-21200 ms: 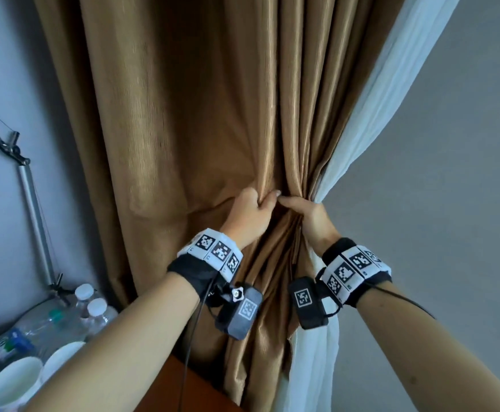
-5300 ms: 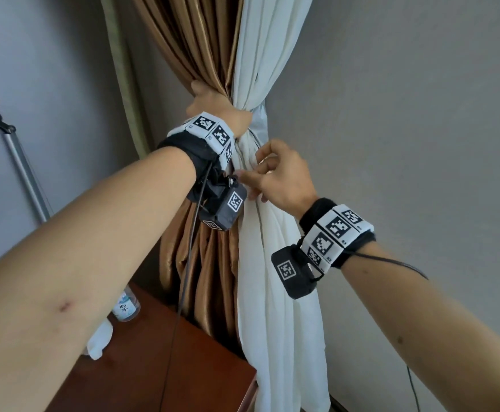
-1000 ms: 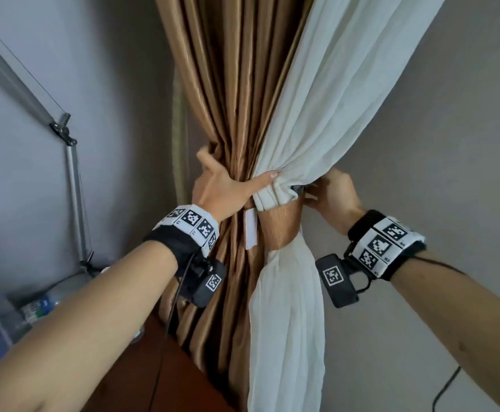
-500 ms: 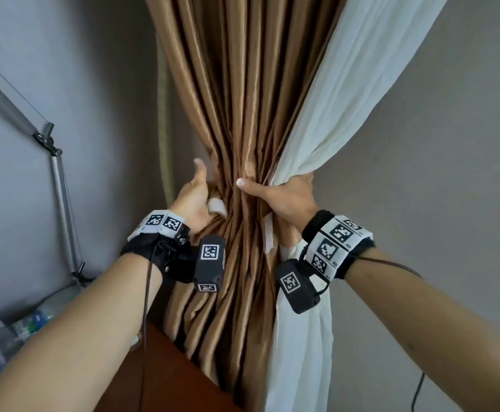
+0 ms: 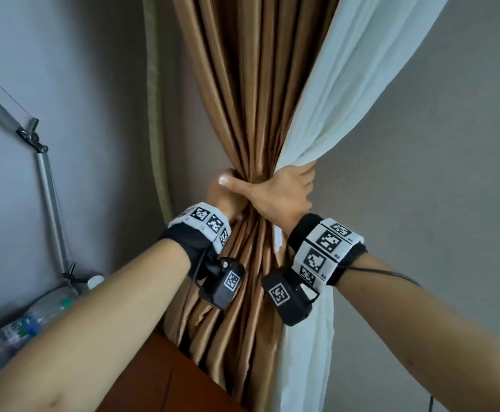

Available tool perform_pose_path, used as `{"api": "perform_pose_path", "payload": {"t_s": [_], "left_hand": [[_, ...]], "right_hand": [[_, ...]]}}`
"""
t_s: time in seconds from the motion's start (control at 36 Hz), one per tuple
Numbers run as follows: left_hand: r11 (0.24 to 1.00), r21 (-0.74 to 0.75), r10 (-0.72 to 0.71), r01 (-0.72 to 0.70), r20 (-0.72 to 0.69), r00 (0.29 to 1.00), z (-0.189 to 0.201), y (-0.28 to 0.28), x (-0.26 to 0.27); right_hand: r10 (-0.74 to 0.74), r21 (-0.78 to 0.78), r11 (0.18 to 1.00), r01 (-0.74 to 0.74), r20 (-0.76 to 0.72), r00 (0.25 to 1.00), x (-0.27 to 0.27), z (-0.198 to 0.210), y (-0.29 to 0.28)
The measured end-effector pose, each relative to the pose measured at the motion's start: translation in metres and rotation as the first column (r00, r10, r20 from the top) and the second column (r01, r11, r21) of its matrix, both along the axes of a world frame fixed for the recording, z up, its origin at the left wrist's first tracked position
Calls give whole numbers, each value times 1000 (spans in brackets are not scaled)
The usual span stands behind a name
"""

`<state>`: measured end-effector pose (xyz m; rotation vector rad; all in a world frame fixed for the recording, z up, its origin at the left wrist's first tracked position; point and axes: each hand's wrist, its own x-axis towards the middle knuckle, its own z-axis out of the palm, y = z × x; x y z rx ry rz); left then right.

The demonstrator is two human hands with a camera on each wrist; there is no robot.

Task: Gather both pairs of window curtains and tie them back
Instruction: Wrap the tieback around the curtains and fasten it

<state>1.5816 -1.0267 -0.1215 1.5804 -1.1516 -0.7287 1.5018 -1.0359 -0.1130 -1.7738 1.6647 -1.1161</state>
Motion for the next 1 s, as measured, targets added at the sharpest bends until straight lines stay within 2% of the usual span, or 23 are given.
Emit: {"api": "perform_pose_path", "payload": {"t_s": [0.06,0.11,0.17,0.25,0.33,0.39,0.47,0.53,0.58,0.64,0.69,0.78,0.86,1.0], "left_hand": [[999,-12,48,-48,52,997,-1,0,-5],[999,0,39,-40,269,962,-2,-1,-3],[1000,-7,-8,11,406,914,-7,2,2],[998,-7,-55,64,430,901,-9,6,13],[999,35,-33,17,497,867,-8,4,37],[996,61,10,-59,608,794,-6,3,59],[986,53,60,-159,771,634,-4,2,83],[979,52,75,-196,803,591,-4,0,94],[969,69,89,-235,796,599,-5,-2,106],[960,109,87,-260,763,641,-9,-3,120],[959,149,72,-242,698,713,-14,-3,134],[975,181,3,-130,572,820,-23,-1,148],[993,102,2,-53,445,896,-26,0,154],[992,-119,76,-43,286,955,-25,-4,162]], "right_hand": [[-162,-3,987,162,-20,987,9,3,-5],[-260,-15,965,260,16,966,11,4,-14],[-285,-27,958,287,60,957,7,2,-24],[-278,-22,960,279,58,959,1,2,-36],[-262,-29,964,263,48,964,-1,5,-41],[-249,-35,967,251,54,967,-2,5,-42],[-224,-29,974,226,64,973,-2,5,-42],[-215,-31,976,218,71,974,0,5,-41],[-199,-32,979,203,85,976,3,6,-40],[-177,-31,983,182,106,978,5,5,-39],[-152,-38,987,159,134,979,6,3,-39],[-120,-49,990,129,160,980,8,0,-39],[-104,-50,992,113,149,983,9,0,-40],[-121,-34,991,126,125,985,13,1,-41]]}}
